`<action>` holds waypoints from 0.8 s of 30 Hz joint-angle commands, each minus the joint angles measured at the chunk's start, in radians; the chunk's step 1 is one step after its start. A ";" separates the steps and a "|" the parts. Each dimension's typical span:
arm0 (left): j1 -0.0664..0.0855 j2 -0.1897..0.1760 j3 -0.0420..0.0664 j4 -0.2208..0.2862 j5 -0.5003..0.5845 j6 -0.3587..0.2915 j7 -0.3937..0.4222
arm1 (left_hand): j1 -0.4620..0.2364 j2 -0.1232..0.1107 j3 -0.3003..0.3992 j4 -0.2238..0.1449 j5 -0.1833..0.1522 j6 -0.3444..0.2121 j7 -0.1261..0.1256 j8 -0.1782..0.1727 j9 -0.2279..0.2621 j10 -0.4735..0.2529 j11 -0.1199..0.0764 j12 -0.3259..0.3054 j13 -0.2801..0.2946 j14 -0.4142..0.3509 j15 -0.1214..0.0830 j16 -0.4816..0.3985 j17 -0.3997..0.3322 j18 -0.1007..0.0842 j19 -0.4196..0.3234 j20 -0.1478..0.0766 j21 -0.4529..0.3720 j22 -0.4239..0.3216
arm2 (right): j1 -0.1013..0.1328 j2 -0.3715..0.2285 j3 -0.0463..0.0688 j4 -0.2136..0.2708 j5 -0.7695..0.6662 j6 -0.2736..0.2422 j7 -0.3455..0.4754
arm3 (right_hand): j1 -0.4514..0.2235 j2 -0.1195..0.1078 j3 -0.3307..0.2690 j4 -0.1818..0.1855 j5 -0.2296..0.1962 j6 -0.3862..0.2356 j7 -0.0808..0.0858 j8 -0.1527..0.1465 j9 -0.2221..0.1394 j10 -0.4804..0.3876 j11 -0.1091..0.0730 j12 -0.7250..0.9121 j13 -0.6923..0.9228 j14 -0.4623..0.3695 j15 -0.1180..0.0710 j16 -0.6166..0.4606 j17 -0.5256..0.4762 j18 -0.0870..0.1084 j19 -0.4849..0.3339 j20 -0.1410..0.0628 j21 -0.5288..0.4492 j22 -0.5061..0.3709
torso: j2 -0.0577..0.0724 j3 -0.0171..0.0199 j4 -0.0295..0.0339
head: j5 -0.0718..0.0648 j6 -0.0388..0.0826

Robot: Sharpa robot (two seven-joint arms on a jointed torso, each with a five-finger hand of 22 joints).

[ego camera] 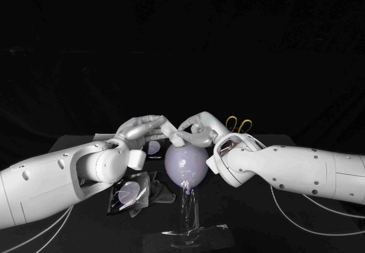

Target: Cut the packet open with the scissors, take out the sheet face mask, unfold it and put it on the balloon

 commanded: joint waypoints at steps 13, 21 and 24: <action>0.001 -0.003 0.002 -0.013 0.003 0.001 0.020 | 0.004 0.002 0.005 0.000 0.003 0.001 0.003 0.005 0.049 -0.001 -0.002 0.003 0.002 -0.001 -0.003 -0.004 0.002 0.005 -0.002 -0.001 -0.004 0.001 | 0.000 -0.020 0.000 0.013 -0.003 -0.004 0.032 | 0.014 0.019 0.010 -0.001 0.002 0.000 -0.003 0.007 0.020 0.037 -0.030 -0.008 0.061 0.093 -0.012 0.000 0.200 -0.007 0.003 -0.004 -0.001 0.194 | 0.000 0.0000 -0.0001 | -0.001 0.000; 0.001 -0.004 0.002 -0.015 0.002 0.000 0.018 | 0.005 0.002 0.006 -0.001 0.003 0.001 0.003 0.007 0.051 0.000 -0.003 0.003 0.002 0.000 -0.004 -0.004 0.003 0.005 -0.002 -0.001 -0.005 0.001 | 0.000 -0.025 0.000 0.017 0.009 -0.011 0.052 | 0.010 0.018 0.011 0.000 0.002 -0.002 -0.002 0.008 0.021 0.038 -0.030 -0.004 0.064 0.094 -0.012 0.001 0.201 -0.008 0.005 -0.004 0.002 0.195 | 0.001 -0.0002 0.0003 | 0.000 0.001; 0.001 -0.004 0.002 -0.016 0.002 0.000 0.017 | 0.005 0.002 0.006 -0.001 0.003 0.001 0.003 0.007 0.051 0.000 -0.003 0.003 0.002 0.000 -0.004 -0.004 0.003 0.005 -0.002 -0.001 -0.005 0.001 | 0.000 -0.027 0.000 0.017 0.017 -0.016 0.064 | 0.003 0.017 0.014 0.003 0.002 -0.007 -0.001 0.009 0.022 0.034 -0.029 -0.016 0.057 0.092 -0.011 -0.005 0.194 -0.007 0.001 -0.004 -0.006 0.193 | 0.001 -0.0001 0.0001 | 0.000 0.001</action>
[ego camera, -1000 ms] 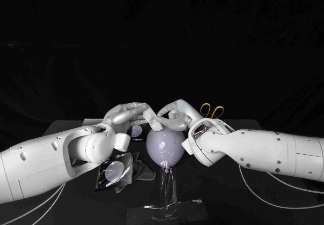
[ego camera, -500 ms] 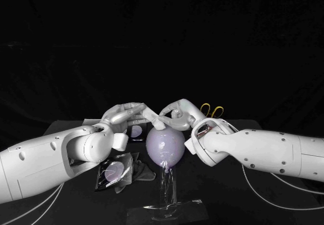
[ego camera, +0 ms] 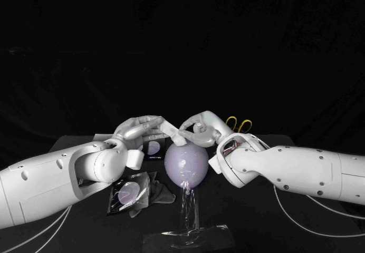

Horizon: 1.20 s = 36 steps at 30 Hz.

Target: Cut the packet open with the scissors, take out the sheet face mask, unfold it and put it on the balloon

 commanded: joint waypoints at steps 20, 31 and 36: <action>0.002 -0.002 0.002 -0.007 0.003 0.000 0.018 | 0.007 0.003 0.009 -0.001 0.003 0.002 0.004 0.005 0.053 0.000 -0.003 0.004 0.001 0.000 -0.004 -0.005 0.002 0.006 -0.003 -0.001 -0.005 0.001 | -0.001 -0.016 -0.001 0.002 0.010 0.026 0.031 | 0.029 -0.006 0.111 -0.082 0.002 -0.061 0.024 0.008 0.028 -0.012 -0.006 -0.137 -0.021 0.079 0.004 -0.031 0.160 0.001 -0.020 0.003 -0.050 0.181 | 0.000 -0.0002 0.0003 | 0.003 -0.002; 0.002 -0.002 0.002 -0.010 0.003 0.000 0.018 | 0.007 0.003 0.010 -0.002 0.003 0.001 0.004 0.005 0.053 0.000 -0.003 0.004 0.001 0.000 -0.004 -0.005 0.002 0.006 -0.003 -0.001 -0.006 0.001 | 0.000 -0.016 -0.001 -0.003 0.013 0.034 0.031 | -0.018 0.007 0.141 -0.077 0.004 -0.065 0.026 0.008 0.028 -0.009 -0.005 -0.143 -0.024 0.079 0.009 -0.031 0.160 0.002 -0.022 0.009 -0.053 0.181 | 0.000 -0.0005 0.0005 | 0.004 -0.003; 0.002 -0.002 0.002 -0.011 0.003 0.000 0.019 | 0.007 0.002 0.011 -0.002 0.003 0.001 0.004 0.006 0.054 0.000 -0.003 0.004 0.001 0.000 -0.005 -0.005 0.002 0.006 -0.003 -0.001 -0.006 0.001 | 0.000 -0.017 -0.001 -0.003 0.011 0.030 0.031 | -0.021 0.005 0.148 -0.083 0.003 -0.061 0.024 0.011 0.029 -0.006 -0.006 -0.138 -0.020 0.080 0.008 -0.028 0.165 0.002 -0.020 0.009 -0.048 0.182 | 0.000 -0.0002 0.0001 | 0.005 -0.002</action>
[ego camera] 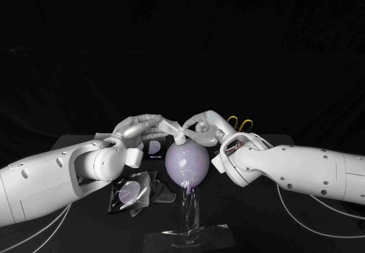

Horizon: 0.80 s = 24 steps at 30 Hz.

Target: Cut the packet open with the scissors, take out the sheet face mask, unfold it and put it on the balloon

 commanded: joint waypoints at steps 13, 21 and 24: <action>0.001 -0.003 0.002 -0.001 0.003 0.003 0.030 | 0.006 0.000 0.006 -0.002 0.006 0.005 0.004 0.004 0.054 0.000 -0.003 0.004 0.001 0.000 -0.005 -0.005 0.002 0.007 -0.004 -0.001 -0.006 0.001 | 0.000 -0.032 0.000 0.006 -0.010 0.011 -0.005 | -0.020 -0.008 0.012 -0.009 -0.002 0.008 -0.003 0.003 0.008 0.008 0.002 0.008 0.008 0.083 0.004 0.004 0.168 0.007 0.000 0.005 0.006 0.183 | 0.000 0.0000 -0.0006 | 0.000 0.000; 0.001 -0.002 0.002 -0.002 0.003 0.008 0.037 | 0.006 0.000 0.007 -0.002 0.006 0.005 0.004 0.004 0.055 0.000 -0.003 0.004 0.001 0.000 -0.005 -0.005 0.002 0.007 -0.004 0.000 -0.007 0.001 | -0.003 -0.051 0.000 0.014 -0.008 0.010 -0.005 | -0.021 -0.009 0.013 -0.009 -0.002 0.008 -0.003 0.004 0.008 0.008 0.002 0.007 0.008 0.083 0.004 0.004 0.168 0.008 0.000 0.005 0.005 0.183 | 0.000 0.0007 -0.0009 | 0.000 0.000; 0.001 -0.001 0.003 -0.003 0.003 0.008 0.038 | 0.006 0.000 0.007 -0.002 0.006 0.005 0.004 0.004 0.055 0.000 -0.003 0.004 0.001 0.000 -0.005 -0.005 0.002 0.007 -0.004 0.000 -0.007 0.001 | -0.007 -0.055 0.000 0.013 -0.008 0.008 -0.004 | -0.021 -0.009 0.013 -0.010 -0.002 0.008 -0.003 0.004 0.008 0.008 0.002 0.007 0.007 0.083 0.004 0.003 0.167 0.007 0.000 0.005 0.005 0.183 | 0.000 0.0009 -0.0007 | 0.000 0.000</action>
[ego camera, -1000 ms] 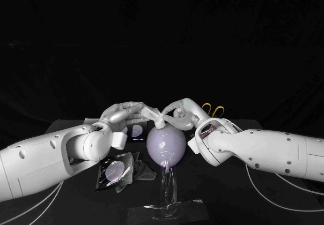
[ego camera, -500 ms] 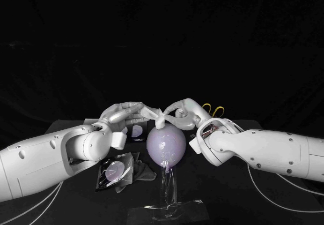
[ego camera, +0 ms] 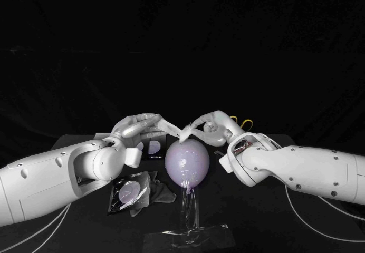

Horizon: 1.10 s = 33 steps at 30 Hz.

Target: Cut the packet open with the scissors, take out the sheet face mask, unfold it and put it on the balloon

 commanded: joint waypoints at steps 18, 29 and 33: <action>0.001 0.012 0.008 -0.014 0.003 0.011 0.011 | 0.006 -0.001 0.007 -0.001 0.004 0.002 0.002 0.005 0.056 0.000 -0.003 0.004 0.001 0.000 -0.005 -0.006 0.002 0.007 -0.005 0.000 -0.007 0.001 | -0.027 -0.019 -0.001 -0.008 0.025 -0.004 0.033 | -0.018 -0.005 0.007 -0.004 0.000 0.000 0.004 0.001 0.000 0.003 0.001 -0.016 -0.010 0.083 0.002 -0.004 0.160 0.011 -0.009 0.005 -0.013 0.178 | 0.000 0.0004 0.0003 | -0.002 -0.002; 0.002 0.020 0.008 -0.015 0.003 0.021 -0.011 | 0.006 -0.001 0.008 -0.001 0.003 0.002 0.002 0.006 0.057 -0.001 -0.003 0.004 0.001 0.000 -0.004 -0.006 0.002 0.007 -0.007 0.000 -0.008 0.001 | -0.047 -0.034 -0.003 -0.004 0.052 0.055 0.036 | -0.146 -0.169 -0.153 0.046 0.001 -0.212 0.081 -0.143 -0.065 -0.134 0.070 -0.215 -0.119 0.049 0.062 -0.057 0.099 0.025 -0.067 0.044 -0.123 0.148 | 0.000 0.0011 -0.0003 | -0.005 -0.005; 0.002 0.022 0.008 -0.014 0.002 0.028 -0.020 | 0.006 -0.002 0.008 -0.001 0.003 0.001 0.002 0.006 0.057 -0.001 -0.003 0.004 0.001 0.000 -0.004 -0.007 0.002 0.007 -0.008 0.001 -0.009 0.001 | -0.054 -0.045 -0.004 -0.001 0.048 0.069 0.025 | -0.148 -0.173 -0.174 0.055 0.001 -0.216 0.084 -0.152 -0.070 -0.148 0.074 -0.225 -0.126 0.044 0.066 -0.062 0.092 0.027 -0.072 0.050 -0.132 0.146 | 0.000 0.0006 0.0003 | -0.007 -0.007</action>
